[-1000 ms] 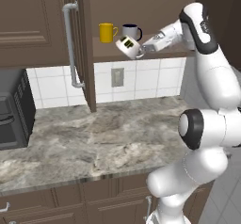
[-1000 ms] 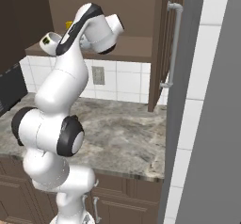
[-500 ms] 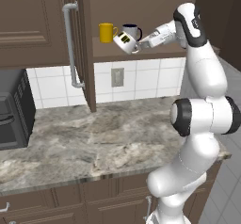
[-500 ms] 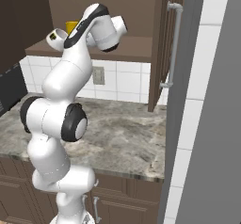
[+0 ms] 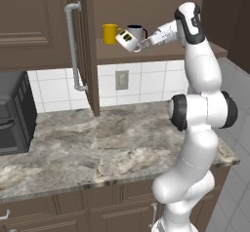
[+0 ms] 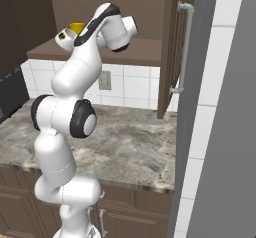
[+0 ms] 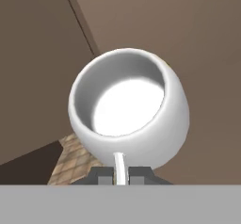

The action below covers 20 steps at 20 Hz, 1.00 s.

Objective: Pick the mug on the counter and place it in the cabinet with the handle facing the right, like the mugs already inside.

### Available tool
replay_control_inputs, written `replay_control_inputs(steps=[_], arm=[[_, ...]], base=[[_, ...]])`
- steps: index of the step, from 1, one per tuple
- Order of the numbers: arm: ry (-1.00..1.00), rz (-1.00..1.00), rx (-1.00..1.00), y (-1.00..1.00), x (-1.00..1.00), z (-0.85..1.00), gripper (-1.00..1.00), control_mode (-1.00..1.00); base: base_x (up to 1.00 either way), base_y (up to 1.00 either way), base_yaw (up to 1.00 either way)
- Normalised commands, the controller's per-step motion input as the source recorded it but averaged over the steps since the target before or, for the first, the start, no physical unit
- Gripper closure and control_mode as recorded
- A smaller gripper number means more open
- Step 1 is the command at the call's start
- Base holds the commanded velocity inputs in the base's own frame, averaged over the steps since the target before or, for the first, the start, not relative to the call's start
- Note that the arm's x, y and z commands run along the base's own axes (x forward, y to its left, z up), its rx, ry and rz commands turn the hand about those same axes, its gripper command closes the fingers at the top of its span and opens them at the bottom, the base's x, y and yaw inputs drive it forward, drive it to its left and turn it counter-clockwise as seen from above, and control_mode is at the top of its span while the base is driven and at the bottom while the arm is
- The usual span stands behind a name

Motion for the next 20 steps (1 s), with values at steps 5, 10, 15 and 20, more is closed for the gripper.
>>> replay_control_inputs(steps=[5, 10, 15, 20], arm=[[0.0, 0.0, -0.02, 0.0, 0.28, 0.0, 1.0, -1.0], [-0.03, 0.0, -0.03, 0.0, 0.27, 0.0, 1.0, -1.0], [-0.08, 0.0, -0.05, 0.0, 0.2, -0.03, 1.0, -1.0], [-0.05, 0.0, -0.05, 0.0, 0.17, -0.05, 1.0, -1.0]], base=[[0.0, 0.0, 0.0], [0.0, 0.0, 0.0], [0.0, 0.0, 0.0], [0.0, 0.0, 0.0]])
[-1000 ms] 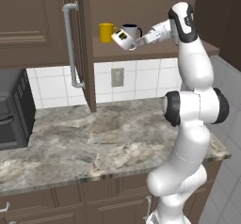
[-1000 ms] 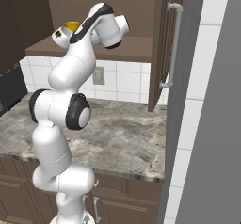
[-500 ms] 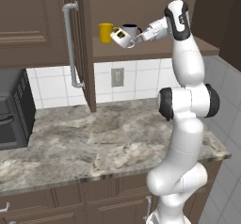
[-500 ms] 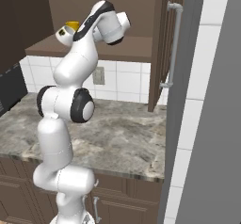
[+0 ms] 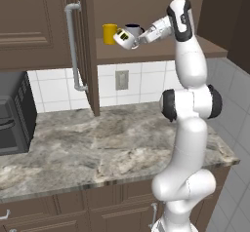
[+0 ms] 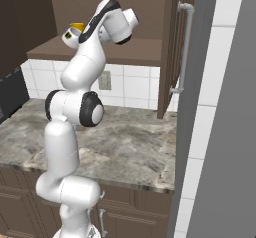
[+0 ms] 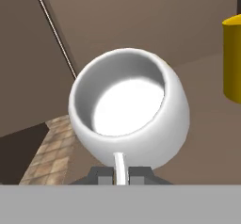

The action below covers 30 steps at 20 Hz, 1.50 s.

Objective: Pick the mug on the counter and place it in the cabinet with the handle facing the right, like the mugs already inside.

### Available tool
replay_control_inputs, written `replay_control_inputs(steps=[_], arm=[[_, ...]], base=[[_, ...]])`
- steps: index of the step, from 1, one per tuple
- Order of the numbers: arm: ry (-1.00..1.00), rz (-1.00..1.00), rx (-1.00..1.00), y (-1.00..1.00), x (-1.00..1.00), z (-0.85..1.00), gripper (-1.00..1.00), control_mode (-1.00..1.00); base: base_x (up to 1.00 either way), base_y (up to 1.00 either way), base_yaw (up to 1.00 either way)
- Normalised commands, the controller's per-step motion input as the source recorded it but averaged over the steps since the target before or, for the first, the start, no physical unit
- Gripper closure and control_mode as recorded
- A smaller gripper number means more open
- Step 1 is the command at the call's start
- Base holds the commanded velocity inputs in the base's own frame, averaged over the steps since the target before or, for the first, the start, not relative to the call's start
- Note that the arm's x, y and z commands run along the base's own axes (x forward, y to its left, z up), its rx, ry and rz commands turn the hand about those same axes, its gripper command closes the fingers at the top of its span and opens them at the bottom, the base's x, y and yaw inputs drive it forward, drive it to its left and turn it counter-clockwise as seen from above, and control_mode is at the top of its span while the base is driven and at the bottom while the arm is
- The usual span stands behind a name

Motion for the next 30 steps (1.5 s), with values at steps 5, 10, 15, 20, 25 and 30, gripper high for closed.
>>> replay_control_inputs(steps=[5, 10, 15, 20, 25, 30], arm=[[-0.01, 0.0, -0.01, 0.0, 0.12, 0.0, 1.0, -1.0], [0.0, 0.01, 0.0, 0.0, 0.08, -0.02, 1.0, -1.0], [0.0, 0.0, 0.0, 0.01, 0.1, 0.0, -1.0, -1.0], [0.0, 0.0, 0.0, 0.0, 0.09, 0.0, -1.0, -1.0], [0.0, 0.0, 0.0, -0.04, 0.0, 0.0, -1.0, -1.0], [0.0, 0.0, 0.01, -0.08, -0.07, -0.01, -1.0, -1.0]], base=[[0.0, 0.0, 0.0], [0.0, 0.0, 0.0], [0.0, 0.0, 0.0], [0.0, 0.0, 0.0], [0.0, 0.0, 0.0], [0.0, 0.0, 0.0]])
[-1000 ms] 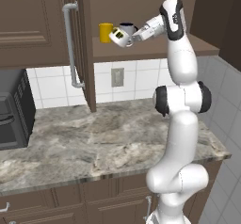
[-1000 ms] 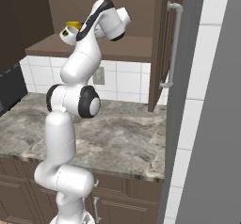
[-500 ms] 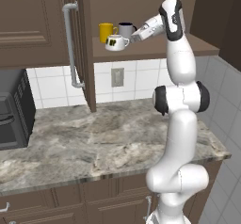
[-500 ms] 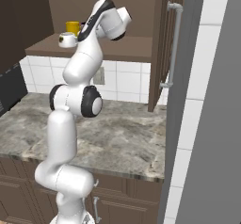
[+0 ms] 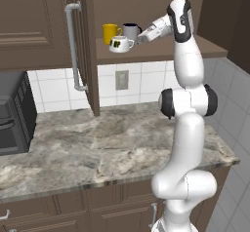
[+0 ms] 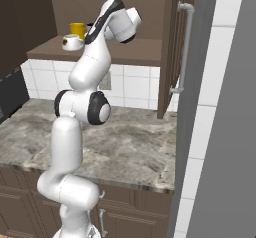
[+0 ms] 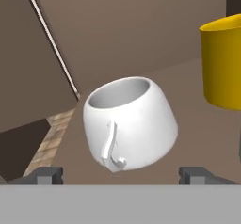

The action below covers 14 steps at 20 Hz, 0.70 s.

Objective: Pick the mug on the counter and place it in the cabinet with the handle facing the right, like the mugs already inside.

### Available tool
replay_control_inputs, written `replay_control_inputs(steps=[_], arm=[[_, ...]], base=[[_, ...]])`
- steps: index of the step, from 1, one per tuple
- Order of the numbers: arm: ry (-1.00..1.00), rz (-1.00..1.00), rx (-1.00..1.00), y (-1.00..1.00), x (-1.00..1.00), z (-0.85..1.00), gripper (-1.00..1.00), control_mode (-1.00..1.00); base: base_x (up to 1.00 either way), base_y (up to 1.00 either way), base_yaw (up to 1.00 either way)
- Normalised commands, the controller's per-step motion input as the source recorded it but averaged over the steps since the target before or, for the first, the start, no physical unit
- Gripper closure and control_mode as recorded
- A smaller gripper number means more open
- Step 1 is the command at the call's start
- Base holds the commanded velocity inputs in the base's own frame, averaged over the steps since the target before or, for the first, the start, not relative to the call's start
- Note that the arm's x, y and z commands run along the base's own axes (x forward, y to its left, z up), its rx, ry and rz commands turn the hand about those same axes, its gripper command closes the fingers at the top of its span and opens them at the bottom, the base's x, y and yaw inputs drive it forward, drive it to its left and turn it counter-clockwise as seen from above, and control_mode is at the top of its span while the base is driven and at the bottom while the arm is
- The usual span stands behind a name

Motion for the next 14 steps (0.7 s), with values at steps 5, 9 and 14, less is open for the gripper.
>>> replay_control_inputs(steps=[5, 9, 14], arm=[[0.0, 0.0, 0.0, -0.17, -0.06, 0.0, -1.0, -1.0], [0.0, 0.0, 0.0, -0.13, -0.05, 0.0, -1.0, -1.0], [0.0, -0.01, 0.0, 0.06, -0.17, -0.02, -1.0, -1.0]], base=[[0.0, 0.0, 0.0], [0.0, 0.0, 0.0], [0.0, 0.0, 0.0]])
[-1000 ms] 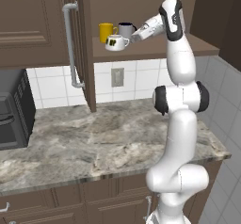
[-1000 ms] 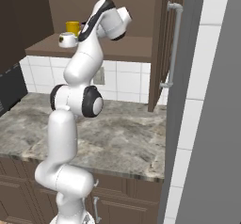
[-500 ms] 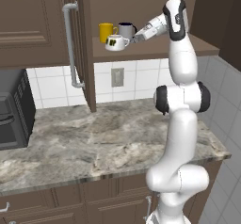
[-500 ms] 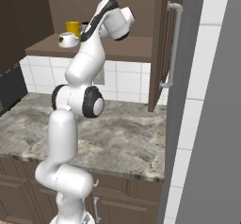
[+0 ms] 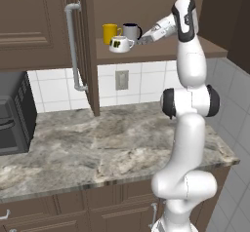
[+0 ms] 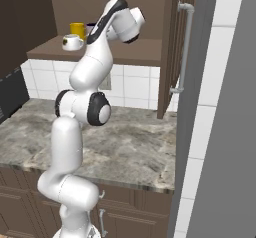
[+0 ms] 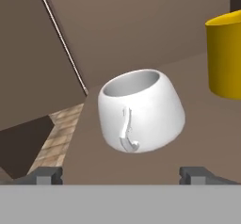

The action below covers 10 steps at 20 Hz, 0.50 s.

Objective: Pick the mug on the counter and place it in the cabinet with the handle facing the right, like the mugs already inside.

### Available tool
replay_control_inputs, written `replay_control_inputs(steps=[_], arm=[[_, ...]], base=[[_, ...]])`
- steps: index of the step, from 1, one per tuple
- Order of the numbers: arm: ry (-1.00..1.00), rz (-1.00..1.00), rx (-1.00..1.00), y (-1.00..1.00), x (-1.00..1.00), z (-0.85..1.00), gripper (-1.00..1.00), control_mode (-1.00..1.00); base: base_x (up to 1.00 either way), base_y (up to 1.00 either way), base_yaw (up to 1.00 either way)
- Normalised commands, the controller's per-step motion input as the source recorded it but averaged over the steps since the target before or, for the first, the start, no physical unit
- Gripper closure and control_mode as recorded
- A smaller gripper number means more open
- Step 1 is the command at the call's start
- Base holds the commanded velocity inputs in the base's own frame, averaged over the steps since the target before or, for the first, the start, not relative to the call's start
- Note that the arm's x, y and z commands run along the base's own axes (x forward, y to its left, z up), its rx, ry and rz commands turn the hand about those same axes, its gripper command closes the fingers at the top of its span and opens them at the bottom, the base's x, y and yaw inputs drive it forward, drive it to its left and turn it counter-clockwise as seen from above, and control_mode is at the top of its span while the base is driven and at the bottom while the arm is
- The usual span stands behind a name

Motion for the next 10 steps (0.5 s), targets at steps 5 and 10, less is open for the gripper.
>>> replay_control_inputs(steps=[5, 10], arm=[[0.0, -0.02, 0.0, 0.1, -0.25, -0.01, -1.0, -1.0], [0.0, 0.0, 0.0, 0.04, -0.28, -0.01, -1.0, -1.0]], base=[[0.0, 0.0, 0.0], [0.0, 0.0, 0.0]])
